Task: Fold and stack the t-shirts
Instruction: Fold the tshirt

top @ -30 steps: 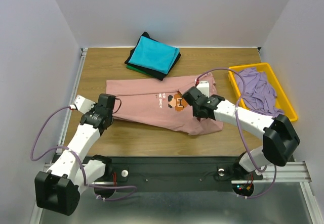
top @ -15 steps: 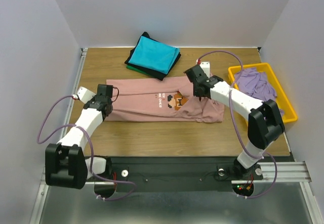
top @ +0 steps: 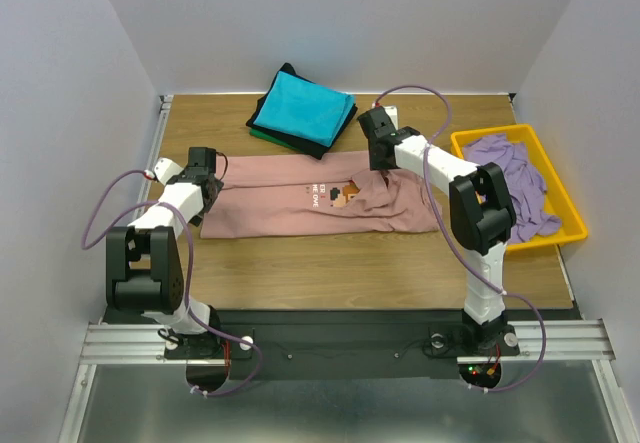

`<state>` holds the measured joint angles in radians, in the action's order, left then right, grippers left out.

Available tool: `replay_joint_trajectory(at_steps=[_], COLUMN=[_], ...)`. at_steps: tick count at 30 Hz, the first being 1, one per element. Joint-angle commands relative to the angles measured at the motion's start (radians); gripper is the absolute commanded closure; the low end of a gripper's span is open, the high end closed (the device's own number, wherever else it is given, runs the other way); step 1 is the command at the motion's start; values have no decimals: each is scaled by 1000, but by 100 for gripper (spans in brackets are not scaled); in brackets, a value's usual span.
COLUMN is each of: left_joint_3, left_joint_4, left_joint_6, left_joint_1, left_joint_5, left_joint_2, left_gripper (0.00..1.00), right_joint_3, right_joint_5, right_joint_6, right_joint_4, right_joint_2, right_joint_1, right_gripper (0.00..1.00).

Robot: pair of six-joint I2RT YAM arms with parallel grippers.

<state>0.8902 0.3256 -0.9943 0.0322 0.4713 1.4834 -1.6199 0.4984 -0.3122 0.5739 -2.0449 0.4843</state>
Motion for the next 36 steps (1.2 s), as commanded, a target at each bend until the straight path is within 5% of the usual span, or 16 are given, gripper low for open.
replay_joint_trajectory(at_steps=[1, 13, 28, 30, 34, 36], left_joint_3=[108, -55, -168, -162, -160, -160], left_joint_4=[58, -49, -53, -53, -54, -57], left_joint_6=[37, 150, 163, 166, 167, 168], left_joint_1=[-20, -18, -18, -18, -18, -18], left_joint_5=[21, -190, -226, -226, -229, -227], left_joint_2=[31, -198, -396, -384, -364, -356], left_gripper=[2, 2, 2, 2, 2, 2], right_joint_3=[-75, 386, 560, 560, 554, 548], right_joint_5=[-69, -260, -328, -328, -319, -319], right_joint_6=[25, -154, -340, -355, -357, -355], right_joint_4=[-51, -115, -362, -382, -408, -413], right_joint_2=[26, 432, 371, 352, 342, 342], right_joint_1=[-4, -4, -23, -29, -29, -30], right_gripper=[42, 34, 39, 43, 79, 85])
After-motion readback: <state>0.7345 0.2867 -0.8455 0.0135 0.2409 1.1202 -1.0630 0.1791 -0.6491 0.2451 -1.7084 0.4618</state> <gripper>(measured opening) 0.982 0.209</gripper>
